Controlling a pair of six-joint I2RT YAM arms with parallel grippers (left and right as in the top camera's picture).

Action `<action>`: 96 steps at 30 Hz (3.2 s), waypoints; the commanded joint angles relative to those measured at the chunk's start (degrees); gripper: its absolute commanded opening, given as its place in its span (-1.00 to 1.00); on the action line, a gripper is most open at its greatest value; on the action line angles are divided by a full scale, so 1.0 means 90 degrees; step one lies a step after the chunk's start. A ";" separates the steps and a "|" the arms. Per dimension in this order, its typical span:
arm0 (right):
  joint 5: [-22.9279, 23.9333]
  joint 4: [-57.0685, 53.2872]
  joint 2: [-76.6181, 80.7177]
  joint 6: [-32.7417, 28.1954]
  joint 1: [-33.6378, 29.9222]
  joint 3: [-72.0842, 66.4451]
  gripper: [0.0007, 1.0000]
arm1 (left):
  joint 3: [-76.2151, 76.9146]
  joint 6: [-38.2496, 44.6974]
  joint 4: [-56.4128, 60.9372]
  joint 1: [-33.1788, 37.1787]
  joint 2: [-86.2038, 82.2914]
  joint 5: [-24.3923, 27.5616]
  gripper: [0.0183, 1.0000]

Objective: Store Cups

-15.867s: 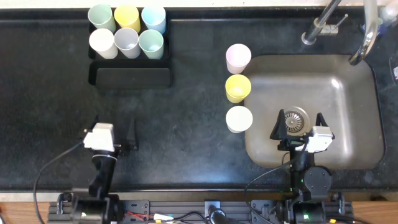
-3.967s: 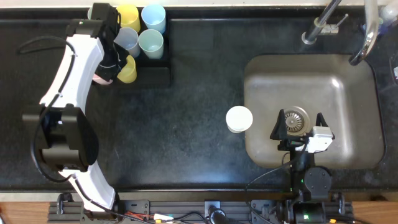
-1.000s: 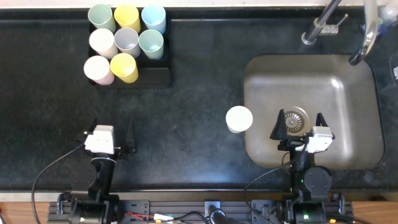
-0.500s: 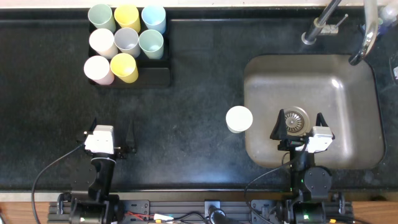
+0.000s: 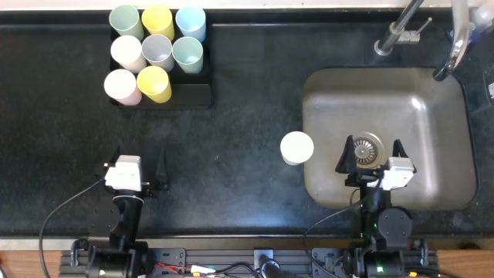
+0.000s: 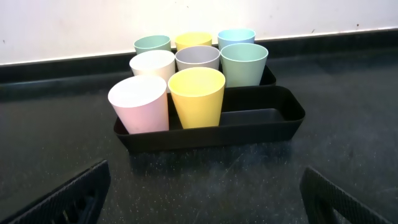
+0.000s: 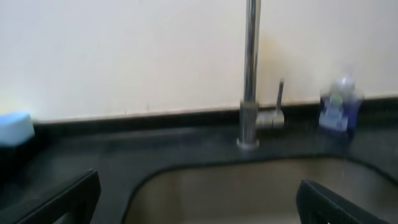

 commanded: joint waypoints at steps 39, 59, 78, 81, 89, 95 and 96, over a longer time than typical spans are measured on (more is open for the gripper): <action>-0.1377 -0.8862 0.8803 -0.2242 0.1054 0.8306 1.00 | -0.0015 0.0121 -0.0007 0.0049 -0.0068 -0.0066 1.00; -0.1265 -0.8014 1.0652 -0.2412 0.1042 0.8325 0.99 | -0.0015 0.0121 -0.0007 0.0049 -0.0068 -0.0066 1.00; -0.1591 -0.7674 1.0938 -0.2159 0.1246 0.8327 -0.91 | -0.0015 0.0121 -0.0007 0.0049 -0.0068 -0.0066 1.00; -0.1591 -0.7881 1.0933 -0.2021 0.1474 0.8616 -0.92 | -0.0015 0.0121 -0.0007 0.0049 -0.0068 -0.0066 1.00; -0.1559 -0.8961 1.0890 -0.1734 0.2047 1.1137 -0.92 | -0.0015 0.0121 -0.0007 0.0049 -0.0068 -0.0066 1.00; -0.0750 -0.9134 1.1523 -0.1659 0.3334 1.3901 -0.92 | -0.0015 0.0121 -0.0007 0.0049 -0.0068 -0.0066 1.00; -0.0702 -0.9158 1.2070 -0.1649 0.3706 1.4819 -0.91 | -0.0015 0.0121 -0.0007 0.0049 -0.0068 -0.0066 1.00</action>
